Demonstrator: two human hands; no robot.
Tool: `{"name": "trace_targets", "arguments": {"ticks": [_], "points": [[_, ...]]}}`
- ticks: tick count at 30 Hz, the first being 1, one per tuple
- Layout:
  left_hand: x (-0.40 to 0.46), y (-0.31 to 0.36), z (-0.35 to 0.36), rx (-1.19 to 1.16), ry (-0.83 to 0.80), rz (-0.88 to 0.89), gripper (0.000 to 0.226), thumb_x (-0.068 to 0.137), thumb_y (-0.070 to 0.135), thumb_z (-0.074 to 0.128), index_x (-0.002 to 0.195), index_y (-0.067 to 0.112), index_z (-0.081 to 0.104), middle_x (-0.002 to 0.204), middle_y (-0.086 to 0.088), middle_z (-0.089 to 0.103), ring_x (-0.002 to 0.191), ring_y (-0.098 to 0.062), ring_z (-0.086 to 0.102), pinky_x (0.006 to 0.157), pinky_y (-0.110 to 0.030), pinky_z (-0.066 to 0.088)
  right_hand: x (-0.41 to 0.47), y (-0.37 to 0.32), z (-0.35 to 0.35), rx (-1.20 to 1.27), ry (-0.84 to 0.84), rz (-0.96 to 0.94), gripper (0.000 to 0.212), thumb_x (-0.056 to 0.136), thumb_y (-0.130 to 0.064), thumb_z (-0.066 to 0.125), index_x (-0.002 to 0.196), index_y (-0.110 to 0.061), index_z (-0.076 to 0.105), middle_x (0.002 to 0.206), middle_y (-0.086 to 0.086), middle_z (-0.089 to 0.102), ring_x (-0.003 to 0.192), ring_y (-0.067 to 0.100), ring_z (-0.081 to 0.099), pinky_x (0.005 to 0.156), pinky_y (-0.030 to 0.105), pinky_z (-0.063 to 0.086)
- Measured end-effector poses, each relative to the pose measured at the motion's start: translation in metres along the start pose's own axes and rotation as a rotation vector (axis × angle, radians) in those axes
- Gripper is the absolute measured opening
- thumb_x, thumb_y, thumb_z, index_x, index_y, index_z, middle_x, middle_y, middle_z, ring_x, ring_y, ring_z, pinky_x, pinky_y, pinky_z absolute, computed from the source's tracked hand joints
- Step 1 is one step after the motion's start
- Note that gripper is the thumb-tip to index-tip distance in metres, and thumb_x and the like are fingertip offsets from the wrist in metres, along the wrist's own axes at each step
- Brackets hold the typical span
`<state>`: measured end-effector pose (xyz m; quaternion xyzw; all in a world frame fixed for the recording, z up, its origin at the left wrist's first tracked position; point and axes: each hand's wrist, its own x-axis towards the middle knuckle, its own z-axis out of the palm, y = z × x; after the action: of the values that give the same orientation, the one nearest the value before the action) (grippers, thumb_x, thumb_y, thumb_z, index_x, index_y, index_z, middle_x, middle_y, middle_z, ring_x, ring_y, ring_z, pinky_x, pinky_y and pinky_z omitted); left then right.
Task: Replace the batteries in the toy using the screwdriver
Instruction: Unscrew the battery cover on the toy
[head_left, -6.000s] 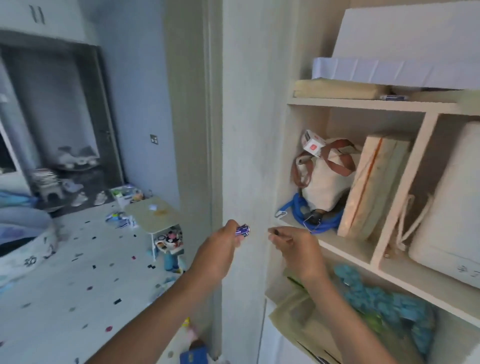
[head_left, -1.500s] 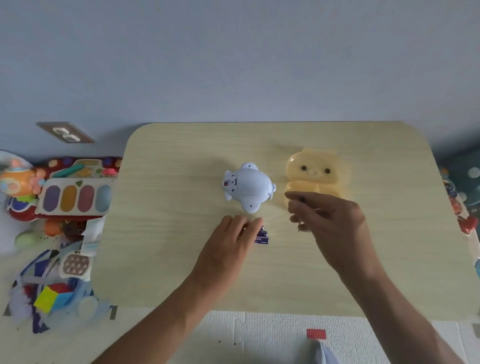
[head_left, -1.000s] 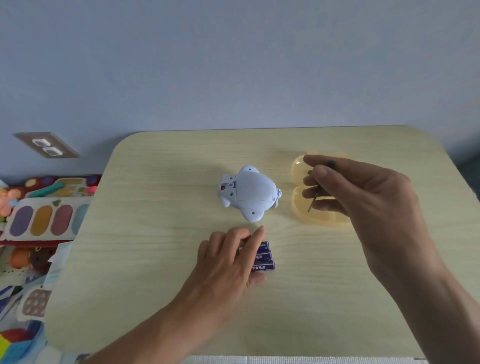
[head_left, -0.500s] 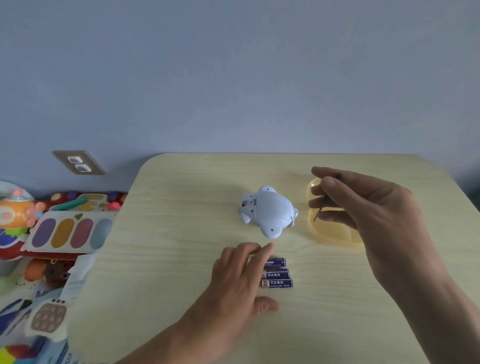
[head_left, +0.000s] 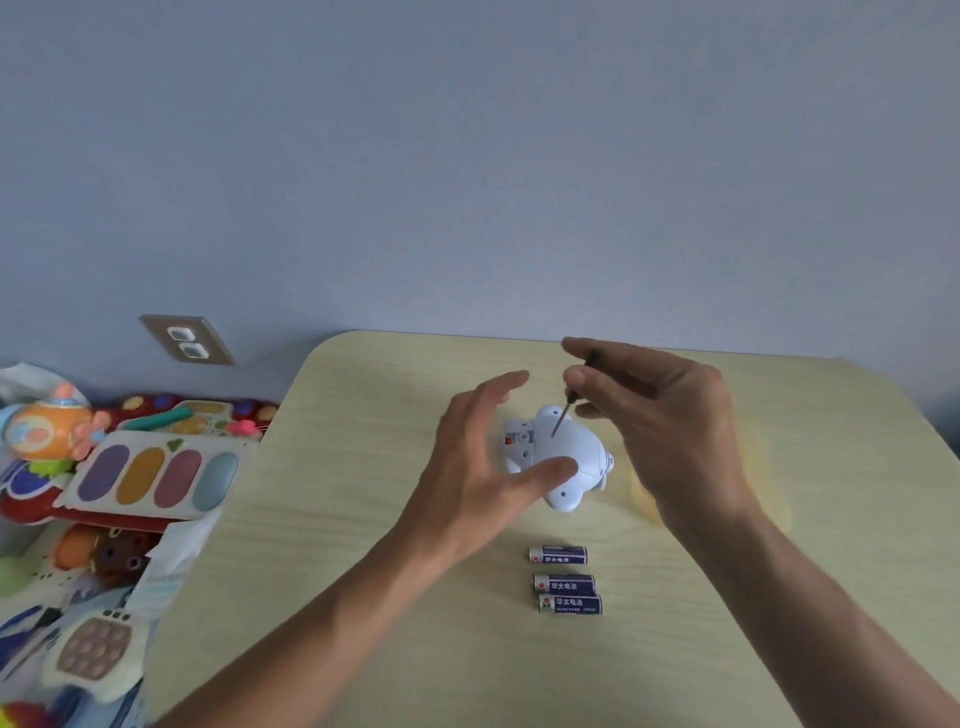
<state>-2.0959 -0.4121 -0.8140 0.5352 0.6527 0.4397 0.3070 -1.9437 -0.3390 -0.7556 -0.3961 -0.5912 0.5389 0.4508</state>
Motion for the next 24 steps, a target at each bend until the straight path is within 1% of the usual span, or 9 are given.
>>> {"name": "trace_targets", "arguments": {"ticks": [2,4,6,8,10,12,17,20,24], "points": [[0.006,-0.005,0.001,-0.022,0.006,-0.01,0.08,0.068,0.048,0.079,0.141,0.049,0.045,0.138,0.021,0.049,0.133,0.006,0.044,0.086,0.0,0.037,0.005,0.006,0.009,-0.037,-0.025,-0.002,0.021,0.084,-0.008,0.076,0.103,-0.018,0.079,0.079,-0.004,0.075,0.073,0.01,0.069,0.071,0.022,0.058],[0.01,-0.008,0.001,-0.015,0.006,-0.031,0.072,0.071,0.044,0.081,0.134,0.049,0.049,0.137,0.021,0.053,0.131,0.005,0.048,0.089,-0.006,0.039,0.008,0.012,0.013,-0.052,-0.037,-0.001,0.021,0.086,-0.009,0.074,0.105,-0.017,0.078,0.081,-0.002,0.075,0.074,0.011,0.069,0.072,0.023,0.059],[0.011,-0.012,0.002,-0.007,0.0,-0.046,0.065,0.075,0.037,0.086,0.129,0.049,0.051,0.134,0.021,0.057,0.125,0.005,0.054,0.089,-0.008,0.041,0.01,0.016,0.016,-0.044,-0.044,0.005,0.021,0.087,-0.009,0.072,0.106,-0.016,0.078,0.082,-0.002,0.075,0.074,0.011,0.07,0.072,0.022,0.058],[0.011,-0.014,0.005,-0.009,0.0,-0.056,0.058,0.078,0.032,0.087,0.127,0.042,0.058,0.126,0.019,0.063,0.116,0.001,0.061,0.088,-0.009,0.045,0.009,0.018,0.016,-0.017,-0.044,0.023,0.02,0.088,-0.008,0.071,0.106,-0.014,0.077,0.08,-0.002,0.075,0.074,0.011,0.071,0.072,0.02,0.057],[0.012,-0.017,0.008,-0.027,-0.003,-0.061,0.052,0.077,0.032,0.086,0.123,0.036,0.062,0.115,0.013,0.069,0.105,-0.005,0.068,0.083,-0.017,0.051,0.009,0.021,0.017,-0.003,-0.05,0.04,0.019,0.089,-0.007,0.07,0.106,-0.014,0.077,0.078,0.0,0.075,0.073,0.014,0.072,0.074,0.023,0.059],[0.012,-0.02,0.01,-0.061,-0.01,-0.071,0.049,0.076,0.034,0.084,0.12,0.033,0.063,0.109,0.011,0.073,0.097,-0.007,0.071,0.078,-0.018,0.052,0.008,0.021,0.016,0.001,-0.059,0.04,0.019,0.09,-0.007,0.069,0.106,-0.014,0.077,0.077,0.001,0.075,0.074,0.017,0.073,0.077,0.026,0.06],[0.01,-0.02,0.011,-0.081,0.001,-0.071,0.044,0.076,0.039,0.082,0.116,0.038,0.063,0.106,0.013,0.074,0.095,-0.004,0.071,0.078,-0.016,0.052,0.005,0.021,0.014,-0.051,-0.086,-0.012,0.021,0.091,-0.006,0.067,0.108,-0.013,0.076,0.08,-0.004,0.076,0.076,0.014,0.073,0.077,0.026,0.06],[0.01,-0.02,0.012,-0.096,0.0,-0.069,0.04,0.077,0.039,0.08,0.114,0.04,0.064,0.105,0.014,0.075,0.095,-0.004,0.072,0.082,-0.022,0.056,0.005,0.024,0.014,-0.083,-0.095,-0.024,0.022,0.092,-0.007,0.067,0.109,-0.015,0.076,0.08,-0.006,0.075,0.076,0.013,0.074,0.078,0.025,0.06],[0.009,-0.022,0.013,-0.082,0.006,-0.054,0.04,0.079,0.038,0.079,0.116,0.039,0.065,0.104,0.014,0.074,0.094,-0.003,0.071,0.08,-0.02,0.054,0.006,0.024,0.017,-0.129,-0.095,-0.053,0.023,0.09,-0.011,0.07,0.11,-0.02,0.076,0.083,-0.004,0.075,0.082,0.016,0.074,0.082,0.036,0.061]]}}
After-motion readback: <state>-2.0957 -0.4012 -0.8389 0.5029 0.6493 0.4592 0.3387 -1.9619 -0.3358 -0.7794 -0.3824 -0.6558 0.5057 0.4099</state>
